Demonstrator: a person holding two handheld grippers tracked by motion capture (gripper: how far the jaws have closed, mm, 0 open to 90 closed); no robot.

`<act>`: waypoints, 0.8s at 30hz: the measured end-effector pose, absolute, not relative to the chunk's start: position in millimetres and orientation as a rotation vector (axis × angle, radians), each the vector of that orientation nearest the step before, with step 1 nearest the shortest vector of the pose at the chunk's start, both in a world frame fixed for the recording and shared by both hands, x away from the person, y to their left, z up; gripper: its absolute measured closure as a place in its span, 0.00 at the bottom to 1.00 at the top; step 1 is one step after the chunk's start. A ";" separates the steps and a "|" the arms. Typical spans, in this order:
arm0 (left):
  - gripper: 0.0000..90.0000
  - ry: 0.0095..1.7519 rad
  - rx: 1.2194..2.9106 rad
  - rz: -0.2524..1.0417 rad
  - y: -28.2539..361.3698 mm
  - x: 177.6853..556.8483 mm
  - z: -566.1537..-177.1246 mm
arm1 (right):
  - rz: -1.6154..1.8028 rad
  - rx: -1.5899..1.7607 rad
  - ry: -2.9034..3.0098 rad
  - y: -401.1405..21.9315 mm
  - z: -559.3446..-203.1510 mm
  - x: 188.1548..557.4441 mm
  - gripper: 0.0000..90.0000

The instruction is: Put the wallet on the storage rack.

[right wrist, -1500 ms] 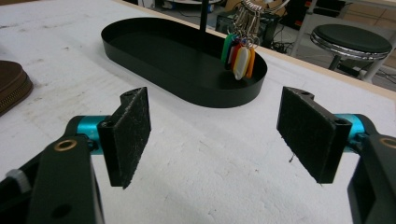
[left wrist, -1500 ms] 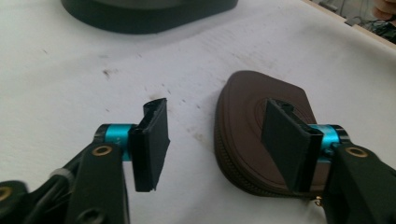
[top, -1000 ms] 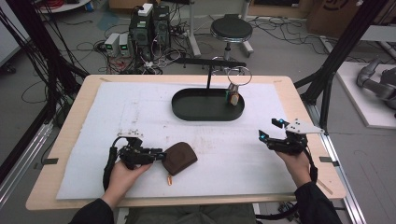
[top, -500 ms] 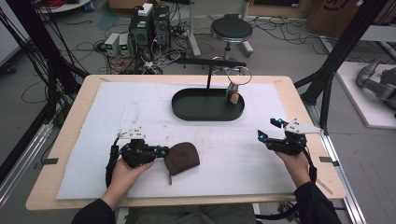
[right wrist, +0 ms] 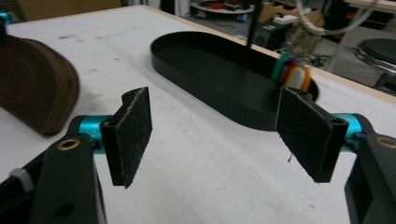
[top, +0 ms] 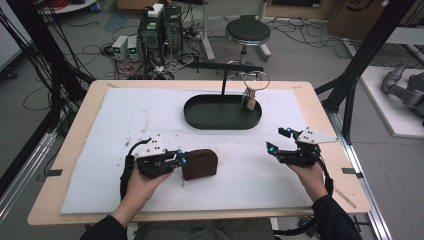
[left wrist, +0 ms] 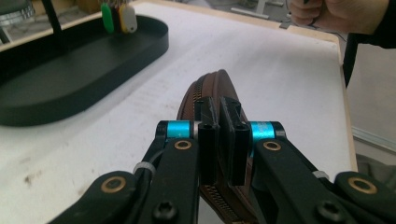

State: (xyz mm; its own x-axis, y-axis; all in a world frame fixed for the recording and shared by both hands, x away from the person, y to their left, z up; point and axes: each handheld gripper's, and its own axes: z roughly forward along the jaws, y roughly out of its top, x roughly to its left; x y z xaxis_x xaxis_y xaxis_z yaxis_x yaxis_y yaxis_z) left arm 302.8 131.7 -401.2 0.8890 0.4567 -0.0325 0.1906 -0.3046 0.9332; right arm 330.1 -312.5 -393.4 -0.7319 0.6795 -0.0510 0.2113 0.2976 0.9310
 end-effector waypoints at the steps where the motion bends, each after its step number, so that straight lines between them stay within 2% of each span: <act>1: 0.96 0.458 1.879 0.296 128.1 301.8 -399.8 | 1.439 0.779 2.151 -309.2 -393.5 329.8 0.31; 13: 0.96 0.352 1.859 0.337 113.4 296.4 -393.8 | 1.514 0.602 2.340 -271.5 -397.5 326.2 0.30; 24: 0.96 0.220 1.783 0.342 95.8 290.3 -381.1 | 1.587 0.541 2.404 -262.8 -397.8 324.5 0.30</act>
State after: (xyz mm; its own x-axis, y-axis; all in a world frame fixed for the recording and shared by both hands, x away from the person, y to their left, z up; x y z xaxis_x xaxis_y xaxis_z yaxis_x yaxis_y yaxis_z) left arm 290.3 95.8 -381.1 0.9379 0.3281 0.1127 -0.0339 -0.2366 0.9710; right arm 324.5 -262.8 -397.8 -0.9107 0.4123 0.0263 0.1862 0.3528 0.9170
